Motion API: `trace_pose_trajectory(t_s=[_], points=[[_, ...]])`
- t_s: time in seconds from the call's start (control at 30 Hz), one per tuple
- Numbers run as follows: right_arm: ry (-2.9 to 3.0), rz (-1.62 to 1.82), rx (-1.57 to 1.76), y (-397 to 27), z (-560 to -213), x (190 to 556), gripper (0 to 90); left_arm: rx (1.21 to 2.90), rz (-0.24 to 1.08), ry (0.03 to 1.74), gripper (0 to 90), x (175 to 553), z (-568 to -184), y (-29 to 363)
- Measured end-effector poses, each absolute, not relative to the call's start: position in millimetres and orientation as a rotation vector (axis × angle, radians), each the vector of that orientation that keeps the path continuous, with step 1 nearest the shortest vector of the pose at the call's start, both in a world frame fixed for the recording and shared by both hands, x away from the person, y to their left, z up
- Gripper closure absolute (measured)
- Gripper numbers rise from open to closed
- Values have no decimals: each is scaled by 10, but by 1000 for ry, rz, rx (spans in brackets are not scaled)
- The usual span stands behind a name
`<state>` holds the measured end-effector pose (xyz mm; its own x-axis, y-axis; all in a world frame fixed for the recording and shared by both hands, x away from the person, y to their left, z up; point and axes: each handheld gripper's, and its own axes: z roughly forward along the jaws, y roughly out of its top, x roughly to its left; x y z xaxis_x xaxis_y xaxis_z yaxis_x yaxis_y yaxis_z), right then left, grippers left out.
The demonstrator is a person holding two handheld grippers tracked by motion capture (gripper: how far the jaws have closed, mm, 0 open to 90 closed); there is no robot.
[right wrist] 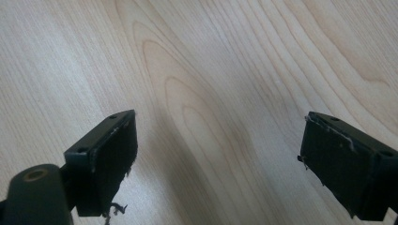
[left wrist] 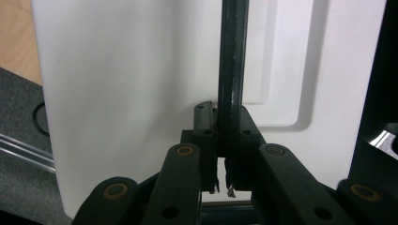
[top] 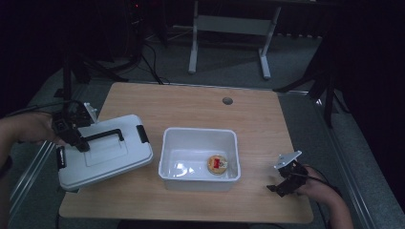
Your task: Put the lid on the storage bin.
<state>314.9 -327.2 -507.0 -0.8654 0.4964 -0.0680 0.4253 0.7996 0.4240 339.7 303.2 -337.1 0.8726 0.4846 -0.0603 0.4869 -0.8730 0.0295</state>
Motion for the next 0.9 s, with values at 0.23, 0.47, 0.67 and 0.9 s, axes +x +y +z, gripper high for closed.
trace_pose_trajectory(t_s=[0.23,0.47,0.67,0.9], points=[[2816,603,715,-3241,-5075,3153,112,2992,-30,690,834,3386,-3024,2828],[2819,608,704,-3222,-5073,3153,112,2999,-40,564,835,3451,-2975,2517],[2817,616,706,-3232,-5069,3142,112,3005,-46,460,835,3537,-2986,2201],[2819,614,702,-3226,-5077,3127,112,3015,-66,339,834,3654,-3033,1803]])
